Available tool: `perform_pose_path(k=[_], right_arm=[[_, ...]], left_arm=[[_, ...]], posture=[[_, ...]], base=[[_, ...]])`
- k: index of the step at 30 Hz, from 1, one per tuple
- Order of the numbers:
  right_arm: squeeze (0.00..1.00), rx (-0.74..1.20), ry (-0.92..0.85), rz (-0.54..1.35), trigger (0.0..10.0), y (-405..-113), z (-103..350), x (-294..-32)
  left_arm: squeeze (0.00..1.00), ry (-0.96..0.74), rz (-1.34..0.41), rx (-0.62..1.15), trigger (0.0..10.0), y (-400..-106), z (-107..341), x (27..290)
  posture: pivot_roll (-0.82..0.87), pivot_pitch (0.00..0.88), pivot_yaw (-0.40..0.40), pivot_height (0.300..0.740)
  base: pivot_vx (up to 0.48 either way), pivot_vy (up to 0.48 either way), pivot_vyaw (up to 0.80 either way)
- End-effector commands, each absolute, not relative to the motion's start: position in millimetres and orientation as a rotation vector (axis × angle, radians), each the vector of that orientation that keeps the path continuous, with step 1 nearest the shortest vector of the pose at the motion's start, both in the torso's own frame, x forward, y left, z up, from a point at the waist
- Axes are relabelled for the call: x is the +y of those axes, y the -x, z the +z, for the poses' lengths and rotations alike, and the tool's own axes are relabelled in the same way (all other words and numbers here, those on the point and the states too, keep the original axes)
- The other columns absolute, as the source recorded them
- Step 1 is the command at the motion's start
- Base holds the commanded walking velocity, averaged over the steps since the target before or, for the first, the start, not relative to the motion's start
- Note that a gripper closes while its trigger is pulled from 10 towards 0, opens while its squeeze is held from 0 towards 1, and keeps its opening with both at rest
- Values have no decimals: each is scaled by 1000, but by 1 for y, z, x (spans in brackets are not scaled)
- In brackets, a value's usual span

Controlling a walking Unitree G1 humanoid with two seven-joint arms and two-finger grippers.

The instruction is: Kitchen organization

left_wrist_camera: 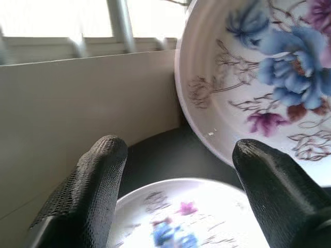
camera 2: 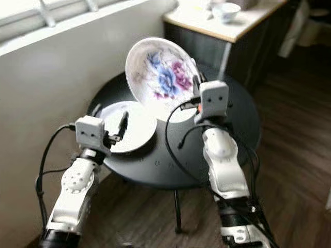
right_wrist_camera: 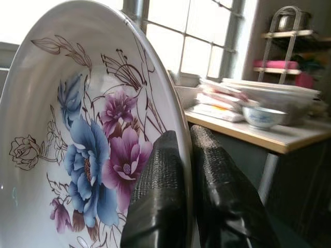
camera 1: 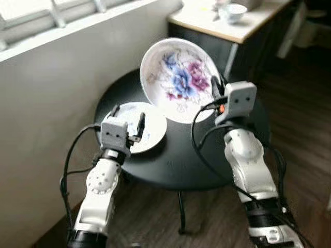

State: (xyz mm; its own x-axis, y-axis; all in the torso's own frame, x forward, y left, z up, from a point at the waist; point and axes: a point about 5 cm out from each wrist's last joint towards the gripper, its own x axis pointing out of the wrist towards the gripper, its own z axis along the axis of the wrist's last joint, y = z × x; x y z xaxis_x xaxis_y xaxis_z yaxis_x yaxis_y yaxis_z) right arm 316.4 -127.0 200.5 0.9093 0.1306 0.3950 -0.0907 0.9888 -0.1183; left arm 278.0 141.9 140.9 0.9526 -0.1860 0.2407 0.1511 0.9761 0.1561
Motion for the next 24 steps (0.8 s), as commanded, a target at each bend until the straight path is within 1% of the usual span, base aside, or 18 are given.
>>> perform_pose_path(k=[1,14,24], right_arm=[[0,-447,85,154,0,-316,206,-116],[0,-442,73,160,0,-318,206,-115],[0,-431,64,159,0,-320,206,-116]], left_arm=[[0,-147,-154,-232,10000,-278,138,147],[0,-142,-153,-232,10000,-280,139,147],[0,-148,-158,-265,10000,-278,144,145]], posture=[[-25,0,-24,740],[-24,0,-25,740],[-25,0,-26,740]], base=[[0,304,800],[0,440,800],[0,0,800]])
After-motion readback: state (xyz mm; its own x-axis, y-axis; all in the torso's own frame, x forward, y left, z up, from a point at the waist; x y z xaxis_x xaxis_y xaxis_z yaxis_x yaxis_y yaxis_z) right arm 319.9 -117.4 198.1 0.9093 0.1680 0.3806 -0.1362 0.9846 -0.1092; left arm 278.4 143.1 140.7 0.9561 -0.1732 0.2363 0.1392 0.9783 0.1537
